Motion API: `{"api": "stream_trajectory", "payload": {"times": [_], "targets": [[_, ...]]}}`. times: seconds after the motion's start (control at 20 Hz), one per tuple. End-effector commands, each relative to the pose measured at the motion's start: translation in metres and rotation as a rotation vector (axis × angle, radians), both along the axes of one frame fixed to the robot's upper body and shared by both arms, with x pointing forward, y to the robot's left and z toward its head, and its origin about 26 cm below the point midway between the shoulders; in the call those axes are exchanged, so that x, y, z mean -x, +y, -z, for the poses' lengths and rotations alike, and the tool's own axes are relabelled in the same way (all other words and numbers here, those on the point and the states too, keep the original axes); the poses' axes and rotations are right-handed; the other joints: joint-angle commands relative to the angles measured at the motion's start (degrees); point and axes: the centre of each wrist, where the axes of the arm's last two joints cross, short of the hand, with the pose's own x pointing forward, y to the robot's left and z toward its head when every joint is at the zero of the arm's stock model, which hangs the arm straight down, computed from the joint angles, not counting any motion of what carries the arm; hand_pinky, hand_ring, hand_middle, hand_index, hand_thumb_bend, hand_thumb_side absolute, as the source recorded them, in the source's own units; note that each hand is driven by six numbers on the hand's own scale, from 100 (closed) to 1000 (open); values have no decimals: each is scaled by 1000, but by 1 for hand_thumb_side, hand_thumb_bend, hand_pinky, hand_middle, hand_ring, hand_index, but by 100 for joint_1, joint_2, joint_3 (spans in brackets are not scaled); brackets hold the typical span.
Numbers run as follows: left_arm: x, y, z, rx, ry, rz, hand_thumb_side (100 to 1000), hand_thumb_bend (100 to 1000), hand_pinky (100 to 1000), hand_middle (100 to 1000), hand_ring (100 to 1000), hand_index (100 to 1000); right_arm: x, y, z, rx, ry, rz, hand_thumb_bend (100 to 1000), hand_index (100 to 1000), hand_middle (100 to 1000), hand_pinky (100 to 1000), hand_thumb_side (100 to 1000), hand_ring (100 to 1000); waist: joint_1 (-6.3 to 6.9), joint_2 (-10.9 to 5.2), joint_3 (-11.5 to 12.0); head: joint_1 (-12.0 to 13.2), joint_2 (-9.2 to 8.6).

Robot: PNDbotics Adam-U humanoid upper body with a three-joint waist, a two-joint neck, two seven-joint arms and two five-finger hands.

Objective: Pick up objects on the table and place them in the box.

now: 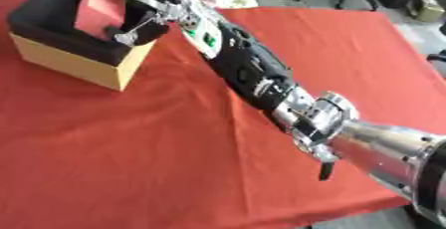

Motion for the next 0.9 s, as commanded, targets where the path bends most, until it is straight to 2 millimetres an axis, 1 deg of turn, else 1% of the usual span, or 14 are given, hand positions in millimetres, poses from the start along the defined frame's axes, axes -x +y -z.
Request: {"api": "stream_trajectory", "payload": {"times": [0.05, 0.3, 0.45, 0.5, 0.55, 0.7, 0.8, 0.85, 0.9], "targets": [[1, 0, -7, -5, -26, 2, 361, 100, 776, 898, 976, 905, 2, -7, -20, -40, -57, 17, 248, 1000, 1000, 915, 228, 1000, 54, -106, -24, 8, -66], [1, 1, -6, -5, -24, -1, 358, 100, 775, 898, 975, 905, 4, -6, -22, -56, -57, 14, 229, 1000, 1000, 911, 234, 1000, 76, -121, -49, 8, -62], [1, 1, -5, -4, -23, -3, 356, 100, 775, 897, 975, 904, 5, -5, -25, -65, -63, 6, 213, 1000, 1000, 909, 222, 1000, 93, -126, -83, 4, -60], [1, 1, -5, -4, -22, -4, 356, 100, 775, 897, 975, 904, 5, -5, -27, -71, -66, 2, 191, 1000, 1000, 908, 239, 1000, 97, -128, -97, 6, -57], [1, 2, -4, -5, -21, -6, 356, 100, 775, 897, 975, 904, 6, -5, -29, -79, -71, -2, 199, 1000, 1000, 906, 215, 1000, 103, -130, -117, 14, -54], [1, 3, -2, -6, -15, -13, 357, 100, 775, 898, 975, 904, 9, -5, -36, -123, -86, -12, 144, 1000, 990, 889, 172, 1000, 124, -142, -193, 36, -44], [1, 4, -1, -8, -10, -19, 356, 100, 775, 898, 975, 904, 12, -5, -42, -172, -100, -22, 100, 1000, 944, 865, 131, 1000, 142, -160, -261, 66, -33], [2, 6, 1, -9, -7, -25, 357, 100, 775, 898, 975, 904, 14, -5, -45, -203, -110, -28, 100, 993, 918, 850, 100, 1000, 153, -171, -308, 91, -31], [2, 7, 2, -10, -3, -33, 357, 100, 775, 899, 976, 904, 16, -5, -49, -236, -119, -36, 100, 987, 902, 835, 100, 996, 162, -183, -357, 118, -27]]}}
